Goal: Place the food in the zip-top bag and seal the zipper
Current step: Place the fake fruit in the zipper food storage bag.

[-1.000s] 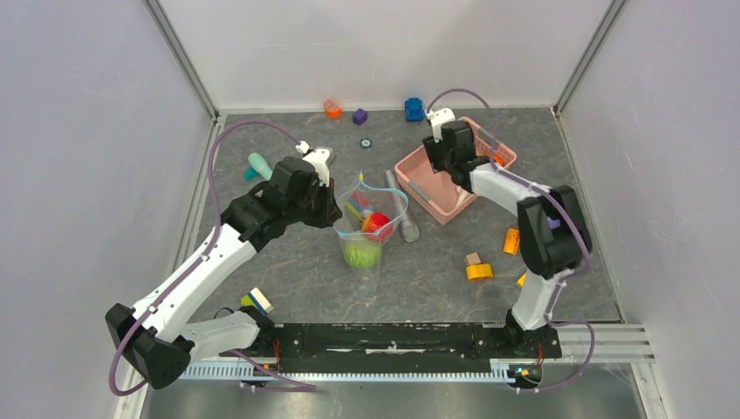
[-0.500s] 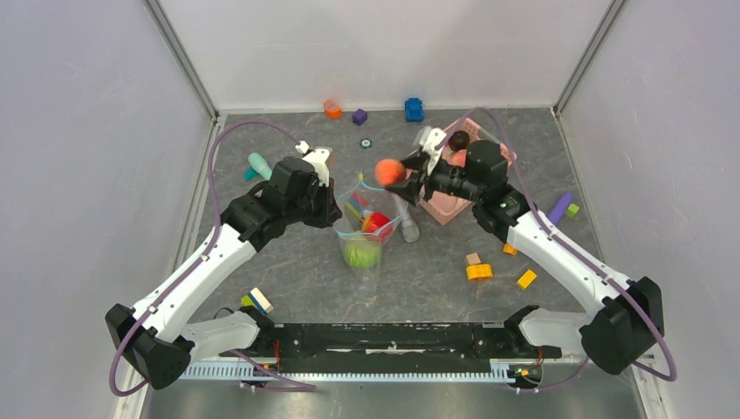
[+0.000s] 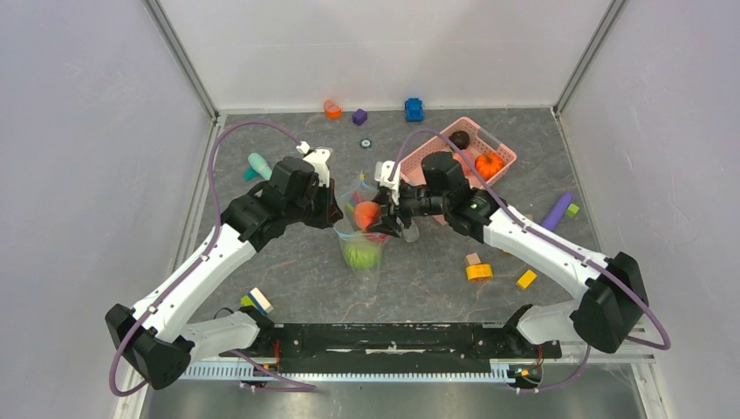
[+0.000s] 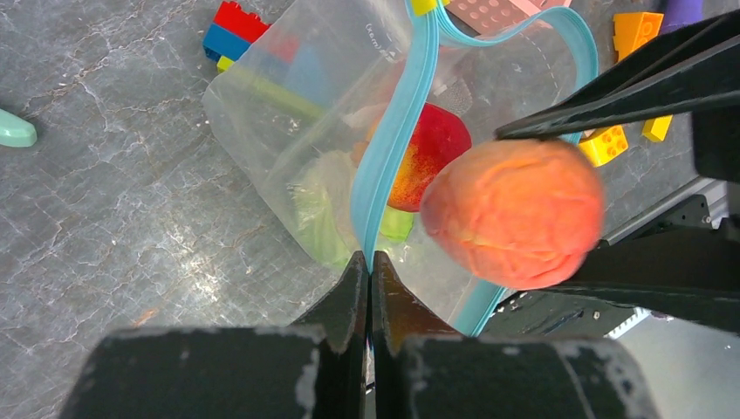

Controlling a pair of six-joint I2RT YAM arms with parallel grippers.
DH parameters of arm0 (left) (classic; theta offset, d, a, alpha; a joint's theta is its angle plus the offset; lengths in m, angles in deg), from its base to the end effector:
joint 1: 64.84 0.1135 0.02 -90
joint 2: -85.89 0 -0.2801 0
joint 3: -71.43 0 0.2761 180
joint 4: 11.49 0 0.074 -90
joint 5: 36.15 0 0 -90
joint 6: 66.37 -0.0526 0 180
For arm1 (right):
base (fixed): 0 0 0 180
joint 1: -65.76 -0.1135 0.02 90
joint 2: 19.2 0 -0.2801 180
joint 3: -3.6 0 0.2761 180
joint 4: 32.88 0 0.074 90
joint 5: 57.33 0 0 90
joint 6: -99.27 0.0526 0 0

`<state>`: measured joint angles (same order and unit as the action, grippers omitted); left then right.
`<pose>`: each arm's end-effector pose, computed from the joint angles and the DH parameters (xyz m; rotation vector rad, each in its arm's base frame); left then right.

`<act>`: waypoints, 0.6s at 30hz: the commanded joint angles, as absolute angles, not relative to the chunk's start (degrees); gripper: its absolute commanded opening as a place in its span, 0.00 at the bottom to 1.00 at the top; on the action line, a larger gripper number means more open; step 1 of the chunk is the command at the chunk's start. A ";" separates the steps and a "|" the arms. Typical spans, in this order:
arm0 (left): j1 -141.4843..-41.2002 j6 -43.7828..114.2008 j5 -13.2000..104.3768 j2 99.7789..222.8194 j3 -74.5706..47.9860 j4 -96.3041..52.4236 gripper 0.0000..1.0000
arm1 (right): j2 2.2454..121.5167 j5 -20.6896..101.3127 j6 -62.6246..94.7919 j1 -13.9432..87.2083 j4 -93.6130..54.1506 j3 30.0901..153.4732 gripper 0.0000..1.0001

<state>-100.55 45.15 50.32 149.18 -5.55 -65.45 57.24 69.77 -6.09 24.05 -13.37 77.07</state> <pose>0.2083 -0.1537 0.3473 0.3226 2.3207 -0.5834 0.2306 0.2480 0.3272 -1.3134 1.5015 0.9325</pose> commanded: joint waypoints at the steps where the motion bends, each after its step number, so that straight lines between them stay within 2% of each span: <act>1: -100.31 44.86 48.63 148.88 -5.99 -63.53 0.02 | 59.50 64.87 -10.23 21.64 -7.29 81.57 0.20; 10: -100.28 44.84 47.53 148.87 -5.99 -63.31 0.02 | 64.50 52.95 -7.75 19.87 -5.88 85.06 0.21; 18: -100.28 44.78 47.61 148.92 -5.98 -63.27 0.02 | 67.25 48.61 -6.16 18.87 -5.41 86.83 0.26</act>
<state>-100.55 45.15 48.79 149.18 -5.55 -65.43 66.36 52.33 -7.83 19.54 -4.75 83.83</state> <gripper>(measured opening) 0.036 0.633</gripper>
